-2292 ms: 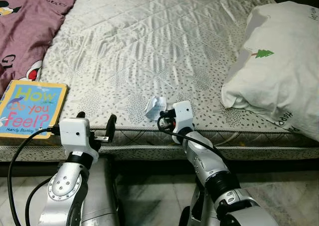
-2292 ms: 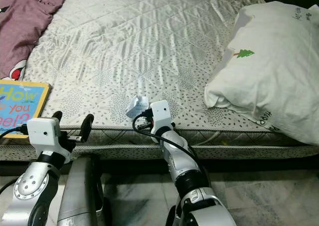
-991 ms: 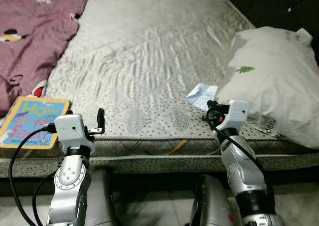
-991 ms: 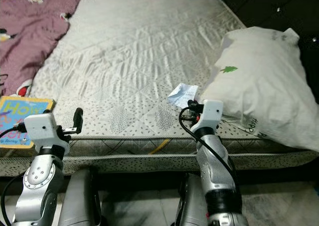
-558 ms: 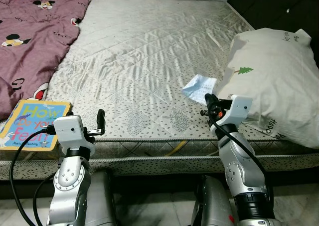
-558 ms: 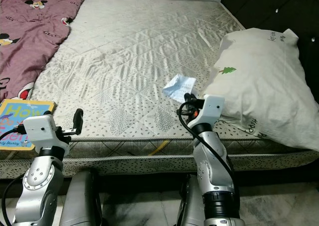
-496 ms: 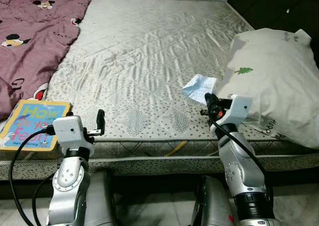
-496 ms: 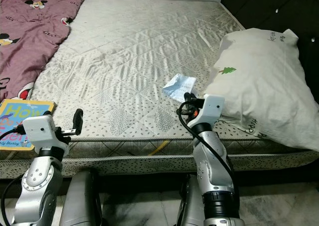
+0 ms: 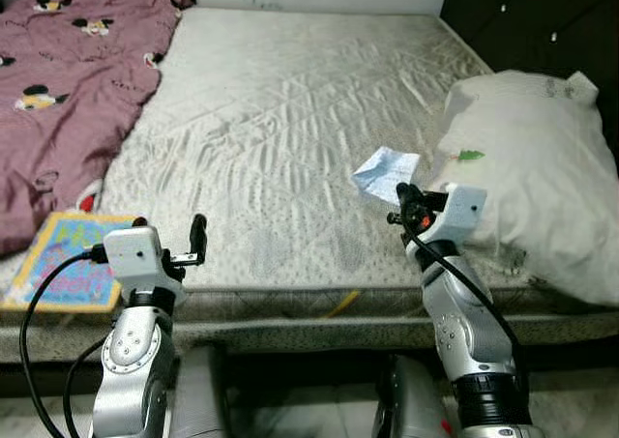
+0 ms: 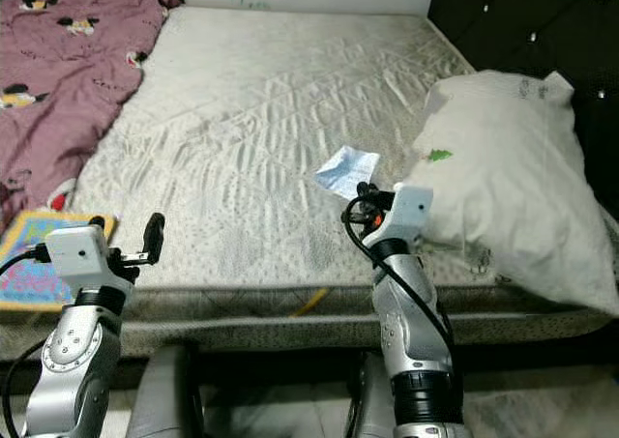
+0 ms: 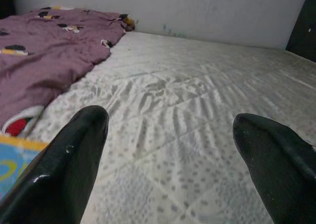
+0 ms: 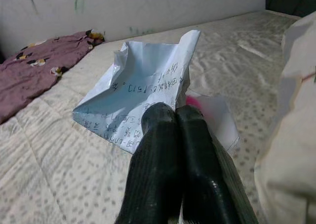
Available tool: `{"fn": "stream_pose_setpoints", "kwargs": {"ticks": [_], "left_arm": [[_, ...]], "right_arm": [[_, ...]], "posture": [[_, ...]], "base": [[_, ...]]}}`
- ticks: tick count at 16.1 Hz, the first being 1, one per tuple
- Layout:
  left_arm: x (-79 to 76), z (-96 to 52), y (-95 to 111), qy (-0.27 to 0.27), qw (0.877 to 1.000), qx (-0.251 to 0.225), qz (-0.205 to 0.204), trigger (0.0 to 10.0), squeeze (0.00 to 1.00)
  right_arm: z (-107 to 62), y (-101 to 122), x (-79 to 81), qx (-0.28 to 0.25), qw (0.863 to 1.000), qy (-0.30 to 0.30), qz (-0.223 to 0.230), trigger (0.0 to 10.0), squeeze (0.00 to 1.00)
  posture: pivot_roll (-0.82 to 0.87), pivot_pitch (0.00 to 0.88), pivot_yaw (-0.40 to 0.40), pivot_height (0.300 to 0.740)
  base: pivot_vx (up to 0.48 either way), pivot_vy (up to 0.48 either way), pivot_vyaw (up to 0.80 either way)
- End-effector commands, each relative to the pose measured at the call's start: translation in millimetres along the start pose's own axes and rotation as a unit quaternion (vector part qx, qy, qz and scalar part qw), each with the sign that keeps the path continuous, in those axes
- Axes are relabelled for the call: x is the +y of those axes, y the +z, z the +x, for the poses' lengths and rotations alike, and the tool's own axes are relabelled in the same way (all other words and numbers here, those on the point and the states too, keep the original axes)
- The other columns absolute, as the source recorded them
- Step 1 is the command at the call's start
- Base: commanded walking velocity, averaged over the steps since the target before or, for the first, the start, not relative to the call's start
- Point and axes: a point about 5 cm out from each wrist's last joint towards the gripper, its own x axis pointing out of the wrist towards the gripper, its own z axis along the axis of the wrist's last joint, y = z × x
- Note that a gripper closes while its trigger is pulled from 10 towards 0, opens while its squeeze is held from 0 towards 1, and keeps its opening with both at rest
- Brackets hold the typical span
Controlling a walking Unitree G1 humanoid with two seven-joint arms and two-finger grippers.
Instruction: Clean up the room
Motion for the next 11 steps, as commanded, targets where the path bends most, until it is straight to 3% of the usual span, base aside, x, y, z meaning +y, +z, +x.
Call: {"fn": "stream_pose_setpoints", "kwargs": {"ticks": [1,3,7,11], "left_arm": [[3.1,1.7,3.3,0.023,0.999,-0.002,0.024,10.0,0.00],[9.0,4.9,-1.3,0.050,0.998,0.017,0.031,10.0,0.00],[-0.6,7.3,-1.4,0.025,0.999,0.011,0.019,10.0,0.00],[-4.8,10.4,1.6,0.016,1.000,0.007,0.013,10.0,0.00]], "right_arm": [[0.4,8.2,2.7,-0.015,1.000,0.004,-0.008,10.0,0.00],[-1.0,7.7,4.5,-0.011,1.000,0.009,-0.016,10.0,0.00],[-3.6,8.8,-2.9,-0.010,1.000,-0.001,-0.024,10.0,0.00],[-4.2,4.6,3.9,-0.004,1.000,0.005,-0.022,10.0,0.00]], "posture": [[-0.02,0.028,-0.040,0.603],[-0.02,0.032,-0.044,0.623],[-0.04,0.030,-0.037,0.668],[-0.03,0.031,-0.049,0.703]], "base": [[0.000,0.000,0.00],[0.000,0.000,0.00],[0.000,0.000,0.00],[0.000,0.000,0.00]]}}
